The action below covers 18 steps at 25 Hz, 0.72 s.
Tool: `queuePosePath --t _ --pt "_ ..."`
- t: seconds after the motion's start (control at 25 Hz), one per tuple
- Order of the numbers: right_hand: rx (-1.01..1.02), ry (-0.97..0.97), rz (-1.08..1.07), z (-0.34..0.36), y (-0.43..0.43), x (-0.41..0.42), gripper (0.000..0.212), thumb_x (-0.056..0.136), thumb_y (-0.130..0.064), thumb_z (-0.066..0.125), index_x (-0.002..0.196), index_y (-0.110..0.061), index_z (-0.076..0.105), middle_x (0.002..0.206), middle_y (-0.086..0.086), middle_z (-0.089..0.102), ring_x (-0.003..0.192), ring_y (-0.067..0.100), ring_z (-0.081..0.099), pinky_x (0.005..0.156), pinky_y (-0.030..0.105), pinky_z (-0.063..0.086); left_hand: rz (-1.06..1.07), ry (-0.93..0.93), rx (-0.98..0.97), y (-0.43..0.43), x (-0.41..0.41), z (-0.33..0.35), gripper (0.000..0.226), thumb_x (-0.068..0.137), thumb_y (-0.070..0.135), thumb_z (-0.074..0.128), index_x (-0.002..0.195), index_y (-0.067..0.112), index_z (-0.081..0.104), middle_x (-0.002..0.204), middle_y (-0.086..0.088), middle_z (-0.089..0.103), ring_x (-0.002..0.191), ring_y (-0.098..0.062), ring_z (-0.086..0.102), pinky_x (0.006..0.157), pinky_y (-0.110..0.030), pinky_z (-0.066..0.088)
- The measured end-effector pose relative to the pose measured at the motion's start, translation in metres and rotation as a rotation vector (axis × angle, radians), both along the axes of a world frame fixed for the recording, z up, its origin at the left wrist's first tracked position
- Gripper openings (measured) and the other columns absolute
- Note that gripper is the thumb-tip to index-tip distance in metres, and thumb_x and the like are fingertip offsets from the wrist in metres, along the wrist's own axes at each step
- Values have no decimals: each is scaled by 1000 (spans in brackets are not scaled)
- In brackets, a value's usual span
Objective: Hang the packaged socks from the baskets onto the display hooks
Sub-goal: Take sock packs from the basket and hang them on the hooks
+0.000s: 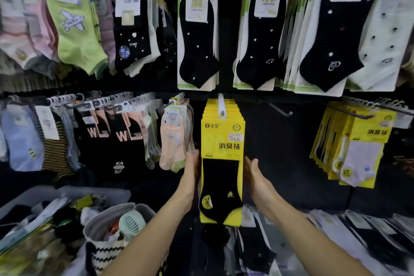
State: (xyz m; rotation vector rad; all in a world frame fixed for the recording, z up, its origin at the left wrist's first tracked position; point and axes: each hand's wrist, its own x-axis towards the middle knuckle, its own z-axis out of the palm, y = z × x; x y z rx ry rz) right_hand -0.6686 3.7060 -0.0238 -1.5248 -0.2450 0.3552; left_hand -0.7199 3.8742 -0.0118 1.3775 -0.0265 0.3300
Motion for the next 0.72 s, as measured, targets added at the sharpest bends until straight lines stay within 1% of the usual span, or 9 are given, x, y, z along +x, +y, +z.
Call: queuePosePath --t 0.08,0.16,0.24,0.32,0.4,0.52,0.6,0.68,0.72 --pt "-46 -11 42 -4 4 -15 73 79 -76 21 143 -43 28 152 -6 31 140 18 27 116 48 22 -6 18 24 -8 -14 -3 61 79 71 21 119 41 55 114 19 66 102 6 61 73 -10 51" --pt "-64 -4 26 -1 11 -27 71 85 -72 20 145 -36 28 150 -3 35 138 18 32 115 47 25 -8 27 -12 -14 -20 -2 67 86 65 19 129 27 53 124 4 63 111 -6 60 89 -23 51" --pt "-65 -35 -4 1 7 -37 66 89 -68 19 147 -36 22 153 -5 29 141 17 26 116 47 22 9 58 -53 -18 -29 -1 64 94 58 15 137 21 46 132 -3 57 124 -18 52 103 -33 42" --pt "-51 -66 -28 -5 -14 -49 66 88 -67 21 147 -39 14 157 -9 16 144 15 17 118 46 16 71 150 -48 -18 -50 -9 62 96 56 11 145 25 30 145 2 41 135 -19 37 103 -27 31" --pt "-103 -91 -24 -24 -46 -61 73 81 -70 28 147 -41 12 156 -12 13 143 13 16 117 42 17 147 252 -25 -21 -77 -32 60 97 54 9 148 26 22 152 4 28 140 -18 25 100 -29 23" --pt "-271 -98 13 -74 -102 -88 66 91 -50 44 148 -35 15 154 -8 21 141 15 23 108 30 25 172 379 23 -39 -113 -86 57 100 47 12 144 18 32 152 -3 29 139 -21 27 109 -36 22" --pt "-391 -84 34 -114 -146 -108 64 93 -35 52 148 -28 20 154 -5 22 140 17 25 106 29 27 134 517 93 -57 -129 -125 56 100 45 15 140 15 40 148 -5 35 137 -23 31 112 -42 23" --pt "-564 -57 48 -154 -192 -129 60 93 -28 53 146 -22 26 154 2 25 140 21 28 109 32 28 73 620 201 -85 -141 -163 52 100 44 22 136 14 45 144 -4 41 134 -23 36 111 -40 27" --pt "-656 -26 48 -173 -216 -140 59 93 -27 54 145 -18 28 152 5 29 139 22 30 109 31 28 45 646 261 -104 -148 -179 48 100 42 27 133 14 48 141 -4 45 131 -22 40 109 -35 30"
